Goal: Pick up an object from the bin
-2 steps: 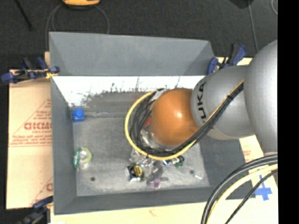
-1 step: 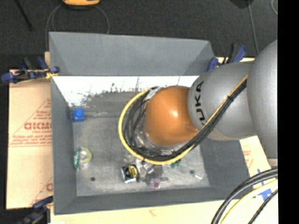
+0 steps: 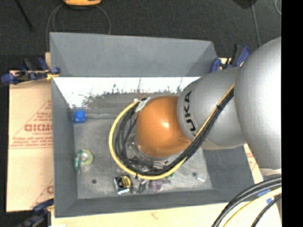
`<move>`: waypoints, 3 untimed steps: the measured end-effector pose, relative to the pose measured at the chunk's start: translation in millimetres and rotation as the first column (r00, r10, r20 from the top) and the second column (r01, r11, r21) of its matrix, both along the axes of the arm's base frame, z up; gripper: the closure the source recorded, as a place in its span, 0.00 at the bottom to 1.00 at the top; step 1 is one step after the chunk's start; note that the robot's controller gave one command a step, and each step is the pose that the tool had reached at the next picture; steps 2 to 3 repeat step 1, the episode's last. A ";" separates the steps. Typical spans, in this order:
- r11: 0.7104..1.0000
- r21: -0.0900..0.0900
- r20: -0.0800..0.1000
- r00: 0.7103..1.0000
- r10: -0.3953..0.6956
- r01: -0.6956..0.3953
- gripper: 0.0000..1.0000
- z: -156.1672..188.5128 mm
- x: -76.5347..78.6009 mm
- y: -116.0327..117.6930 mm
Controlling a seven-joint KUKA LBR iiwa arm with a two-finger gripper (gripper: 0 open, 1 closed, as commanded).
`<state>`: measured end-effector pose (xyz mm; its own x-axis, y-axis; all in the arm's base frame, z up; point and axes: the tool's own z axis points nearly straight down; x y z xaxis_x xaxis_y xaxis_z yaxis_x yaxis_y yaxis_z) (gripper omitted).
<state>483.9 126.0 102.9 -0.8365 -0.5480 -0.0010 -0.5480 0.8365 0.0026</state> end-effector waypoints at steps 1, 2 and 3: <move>1.000 0.000 0.011 1.000 0.006 -0.006 1.00 110.1 1.0 -0.7; 1.000 0.000 0.011 1.000 0.006 -0.006 1.00 110.1 1.0 -0.7; 1.000 0.000 0.011 1.000 0.006 -0.006 1.00 110.1 1.0 -0.7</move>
Offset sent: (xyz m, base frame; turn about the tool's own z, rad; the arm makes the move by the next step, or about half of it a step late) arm -0.0014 -0.0006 0.1053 -0.0086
